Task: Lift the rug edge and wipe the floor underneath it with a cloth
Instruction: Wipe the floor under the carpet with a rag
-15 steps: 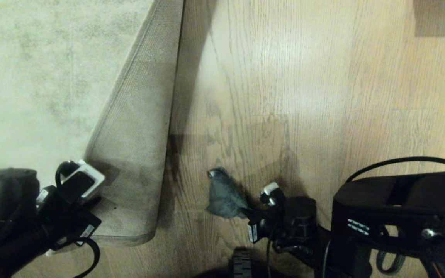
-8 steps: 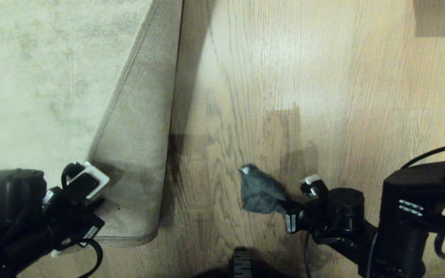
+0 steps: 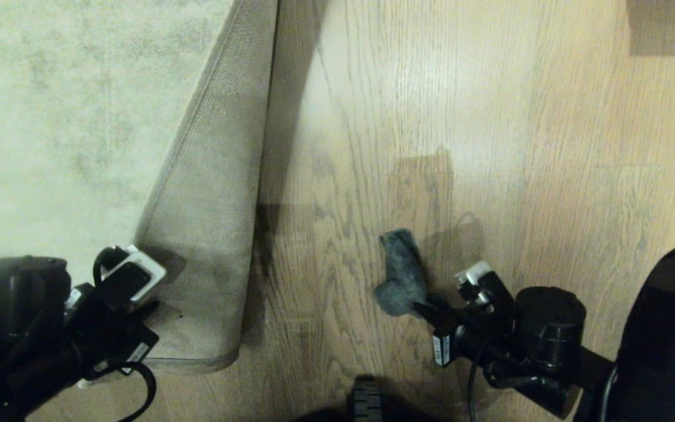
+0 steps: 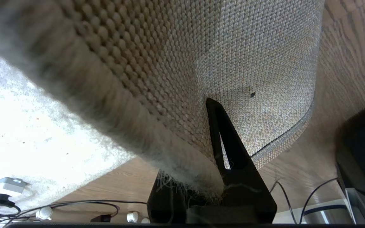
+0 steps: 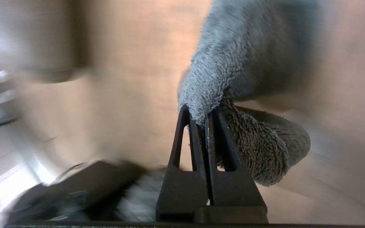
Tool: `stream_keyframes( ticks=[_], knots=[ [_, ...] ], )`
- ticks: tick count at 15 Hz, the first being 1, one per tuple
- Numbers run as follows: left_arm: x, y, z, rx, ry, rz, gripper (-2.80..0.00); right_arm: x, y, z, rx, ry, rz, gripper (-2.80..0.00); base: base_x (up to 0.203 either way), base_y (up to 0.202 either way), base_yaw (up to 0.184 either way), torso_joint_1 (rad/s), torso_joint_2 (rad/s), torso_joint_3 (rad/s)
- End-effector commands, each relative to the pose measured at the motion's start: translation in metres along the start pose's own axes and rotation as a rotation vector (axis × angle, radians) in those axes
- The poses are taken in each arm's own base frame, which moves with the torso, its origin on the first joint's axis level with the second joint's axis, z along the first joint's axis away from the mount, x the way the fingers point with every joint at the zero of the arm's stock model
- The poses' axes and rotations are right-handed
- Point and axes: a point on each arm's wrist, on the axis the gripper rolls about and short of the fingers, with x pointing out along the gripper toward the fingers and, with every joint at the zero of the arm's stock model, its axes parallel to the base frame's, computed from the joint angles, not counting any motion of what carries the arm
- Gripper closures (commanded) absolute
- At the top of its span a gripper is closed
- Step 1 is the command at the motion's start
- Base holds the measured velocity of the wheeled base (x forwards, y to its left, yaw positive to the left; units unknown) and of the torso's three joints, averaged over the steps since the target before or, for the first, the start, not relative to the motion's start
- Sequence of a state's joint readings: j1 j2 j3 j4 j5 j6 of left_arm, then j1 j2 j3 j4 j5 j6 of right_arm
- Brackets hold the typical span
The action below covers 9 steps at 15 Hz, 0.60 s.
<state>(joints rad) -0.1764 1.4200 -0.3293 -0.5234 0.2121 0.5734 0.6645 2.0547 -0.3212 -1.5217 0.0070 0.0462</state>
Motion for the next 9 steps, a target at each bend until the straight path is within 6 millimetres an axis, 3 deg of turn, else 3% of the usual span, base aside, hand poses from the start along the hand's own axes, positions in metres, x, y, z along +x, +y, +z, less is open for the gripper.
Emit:
stream_keyframes(
  ticks=[1, 5, 9],
  knots=[
    [-0.001, 0.001, 0.002, 0.001, -0.009, 0.008, 0.0, 0.006, 0.039, -0.003, -0.027, -0.017, 0.132, 0.0, 0.0, 0.0, 0.0, 0.0, 0.0, 0.0],
    [-0.003, 0.002, 0.001, -0.002, -0.015, 0.013, 0.0, 0.047, 0.076, -0.028, -0.048, -0.003, 0.23, 0.0, 0.0, 0.0, 0.0, 0.0, 0.0, 0.0],
    [-0.002, 0.001, 0.0, 0.001, -0.009, 0.009, 0.0, 0.086, 0.092, -0.054, -0.048, -0.007, 0.259, 0.0, 0.0, 0.0, 0.0, 0.0, 0.0, 0.0]
  ],
)
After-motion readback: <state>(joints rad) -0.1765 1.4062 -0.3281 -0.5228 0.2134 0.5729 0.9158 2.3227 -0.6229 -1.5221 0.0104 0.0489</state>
